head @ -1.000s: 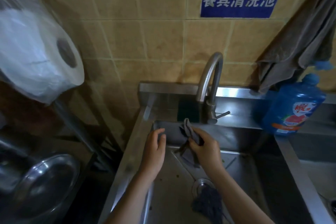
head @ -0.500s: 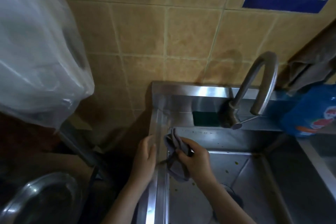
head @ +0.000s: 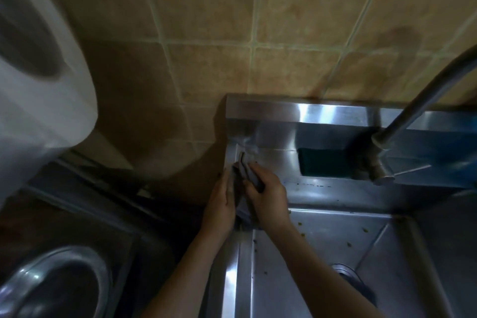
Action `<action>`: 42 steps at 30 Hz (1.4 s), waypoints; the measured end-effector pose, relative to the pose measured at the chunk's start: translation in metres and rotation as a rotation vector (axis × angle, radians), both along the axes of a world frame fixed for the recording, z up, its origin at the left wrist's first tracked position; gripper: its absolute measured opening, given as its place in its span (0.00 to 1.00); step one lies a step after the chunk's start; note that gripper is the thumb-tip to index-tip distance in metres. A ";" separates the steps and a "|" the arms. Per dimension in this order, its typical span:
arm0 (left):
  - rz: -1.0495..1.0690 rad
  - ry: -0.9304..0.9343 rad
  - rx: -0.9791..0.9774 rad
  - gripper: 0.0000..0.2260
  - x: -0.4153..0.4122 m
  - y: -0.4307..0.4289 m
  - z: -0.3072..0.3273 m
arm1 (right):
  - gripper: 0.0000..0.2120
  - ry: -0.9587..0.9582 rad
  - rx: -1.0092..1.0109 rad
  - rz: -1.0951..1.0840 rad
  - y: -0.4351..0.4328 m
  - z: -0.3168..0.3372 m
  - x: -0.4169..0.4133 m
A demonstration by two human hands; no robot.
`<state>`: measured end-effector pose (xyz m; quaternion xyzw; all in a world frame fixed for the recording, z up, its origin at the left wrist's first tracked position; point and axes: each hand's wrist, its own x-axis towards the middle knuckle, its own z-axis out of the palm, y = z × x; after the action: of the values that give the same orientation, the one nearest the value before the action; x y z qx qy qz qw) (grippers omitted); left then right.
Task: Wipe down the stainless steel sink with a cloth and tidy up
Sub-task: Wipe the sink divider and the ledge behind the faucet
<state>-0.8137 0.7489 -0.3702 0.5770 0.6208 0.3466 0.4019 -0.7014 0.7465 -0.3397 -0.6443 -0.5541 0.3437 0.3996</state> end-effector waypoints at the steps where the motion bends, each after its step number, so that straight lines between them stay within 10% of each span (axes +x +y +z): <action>1: -0.007 0.015 0.010 0.19 0.001 0.002 -0.001 | 0.20 -0.072 0.004 0.020 0.006 -0.001 0.000; 14: 0.053 0.414 -0.037 0.21 0.007 -0.001 -0.004 | 0.22 -0.665 -0.008 0.157 0.029 -0.032 -0.008; 34: 0.089 0.464 -0.170 0.21 0.009 -0.001 -0.004 | 0.38 -0.908 -0.131 -0.067 0.035 -0.038 0.041; 42: 0.081 0.529 -0.154 0.21 0.010 -0.001 0.001 | 0.28 -0.806 -0.071 -0.009 0.042 -0.034 0.021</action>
<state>-0.8036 0.7481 -0.3691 0.5902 0.7512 0.1513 0.2541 -0.6803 0.7885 -0.3737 -0.7432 -0.6514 0.0807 0.1296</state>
